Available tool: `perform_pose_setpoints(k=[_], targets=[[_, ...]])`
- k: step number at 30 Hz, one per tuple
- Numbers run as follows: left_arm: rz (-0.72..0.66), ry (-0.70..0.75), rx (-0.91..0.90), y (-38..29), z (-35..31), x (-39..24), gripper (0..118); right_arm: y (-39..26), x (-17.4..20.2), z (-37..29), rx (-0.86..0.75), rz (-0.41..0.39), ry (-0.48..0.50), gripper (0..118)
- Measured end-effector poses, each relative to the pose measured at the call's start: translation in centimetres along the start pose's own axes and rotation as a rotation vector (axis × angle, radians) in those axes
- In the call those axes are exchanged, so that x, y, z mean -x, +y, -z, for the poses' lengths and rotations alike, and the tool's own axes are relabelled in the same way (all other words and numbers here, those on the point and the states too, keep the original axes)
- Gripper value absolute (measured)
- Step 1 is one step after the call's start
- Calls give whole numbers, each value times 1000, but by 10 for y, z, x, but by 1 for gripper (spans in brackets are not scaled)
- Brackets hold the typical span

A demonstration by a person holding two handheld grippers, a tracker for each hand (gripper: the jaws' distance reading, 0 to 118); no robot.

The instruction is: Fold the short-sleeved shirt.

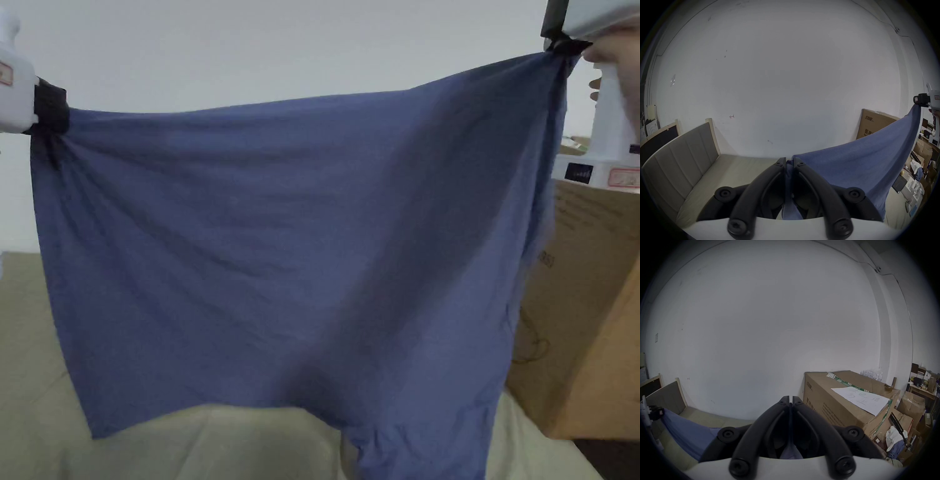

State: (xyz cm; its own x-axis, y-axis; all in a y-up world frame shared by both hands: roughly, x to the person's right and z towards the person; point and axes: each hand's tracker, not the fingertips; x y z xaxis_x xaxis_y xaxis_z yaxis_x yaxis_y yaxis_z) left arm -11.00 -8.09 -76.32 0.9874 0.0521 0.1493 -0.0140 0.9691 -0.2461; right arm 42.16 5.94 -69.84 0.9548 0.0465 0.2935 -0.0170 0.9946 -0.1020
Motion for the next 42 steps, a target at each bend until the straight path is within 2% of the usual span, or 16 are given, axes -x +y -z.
perform_pose_setpoints(k=[4,6,8,9,10,12,14,18,20,24,27,32,39,40,41,42], targets=[[11,-4,69,-36,12,-9,6,-54,-10,-4,112,16,24,2],[-50,-43,127,-81,12,-19,6,-111,-18,-10,191,50,29,2],[-103,-118,219,-133,9,-27,6,-176,-30,-10,296,59,77,2],[-115,-146,271,-164,3,-31,6,-214,-34,-19,364,69,67,2],[-107,-145,321,-193,-5,-35,6,-253,-39,-32,435,83,103,2],[-107,-154,419,-259,-31,-39,6,-336,-46,-68,590,67,121,2],[-105,-161,514,-317,-65,-39,6,-409,-53,-116,722,15,147,2],[-6,-175,627,-400,-147,-29,6,-504,-72,-235,888,34,198,2],[30,-182,625,-417,-193,-24,6,-523,-86,-285,922,102,203,2],[30,-192,589,-428,-270,-8,6,-526,-113,-369,867,94,234,2],[35,-185,553,-429,-308,5,6,-524,-129,-404,864,78,229,2],[-1,-189,535,-438,-354,24,6,-523,-156,-431,863,155,146,2],[26,-203,540,-456,-385,17,8,-524,-158,-434,896,113,152,3],[27,-200,538,-458,-382,20,12,-525,-157,-431,898,113,151,4],[31,-192,534,-458,-381,22,33,-526,-156,-429,898,116,146,17],[38,-176,531,-457,-380,23,62,-525,-155,-427,895,124,134,39]])
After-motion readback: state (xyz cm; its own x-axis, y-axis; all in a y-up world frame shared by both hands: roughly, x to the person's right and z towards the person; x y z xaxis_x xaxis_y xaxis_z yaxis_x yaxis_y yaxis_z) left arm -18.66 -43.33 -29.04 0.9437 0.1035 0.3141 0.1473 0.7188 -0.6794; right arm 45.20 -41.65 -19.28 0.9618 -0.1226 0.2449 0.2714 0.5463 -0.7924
